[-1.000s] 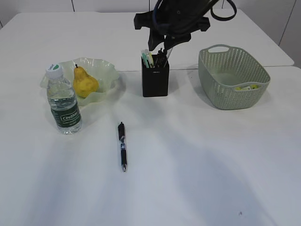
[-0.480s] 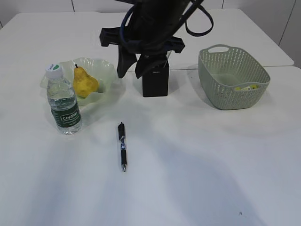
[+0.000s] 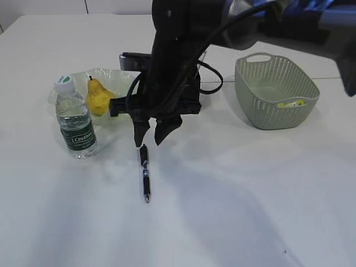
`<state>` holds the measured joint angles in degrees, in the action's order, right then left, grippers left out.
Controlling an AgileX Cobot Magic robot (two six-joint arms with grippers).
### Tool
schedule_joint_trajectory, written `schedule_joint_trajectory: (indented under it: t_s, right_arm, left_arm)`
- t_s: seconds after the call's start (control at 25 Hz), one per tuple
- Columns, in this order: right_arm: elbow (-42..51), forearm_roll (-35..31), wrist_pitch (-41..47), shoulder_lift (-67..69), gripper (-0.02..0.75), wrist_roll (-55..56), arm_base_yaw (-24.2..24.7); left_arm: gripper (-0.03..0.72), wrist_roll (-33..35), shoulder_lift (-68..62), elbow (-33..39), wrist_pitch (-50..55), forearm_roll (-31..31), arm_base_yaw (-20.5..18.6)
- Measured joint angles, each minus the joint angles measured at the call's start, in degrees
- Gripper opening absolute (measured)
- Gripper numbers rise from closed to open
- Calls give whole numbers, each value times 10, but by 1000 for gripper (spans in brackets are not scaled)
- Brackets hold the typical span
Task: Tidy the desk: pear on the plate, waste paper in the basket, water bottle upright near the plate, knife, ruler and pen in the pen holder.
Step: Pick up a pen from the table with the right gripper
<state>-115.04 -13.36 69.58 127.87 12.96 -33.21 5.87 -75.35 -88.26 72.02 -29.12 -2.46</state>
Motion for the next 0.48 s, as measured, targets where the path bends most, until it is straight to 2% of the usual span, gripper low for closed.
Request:
schedule_joint_trajectory:
  t_s: [0.48]
  right_arm:
    - [0, 15, -6, 25, 337, 9, -1]
  left_arm:
    - [466, 0, 0, 0, 0, 1, 0]
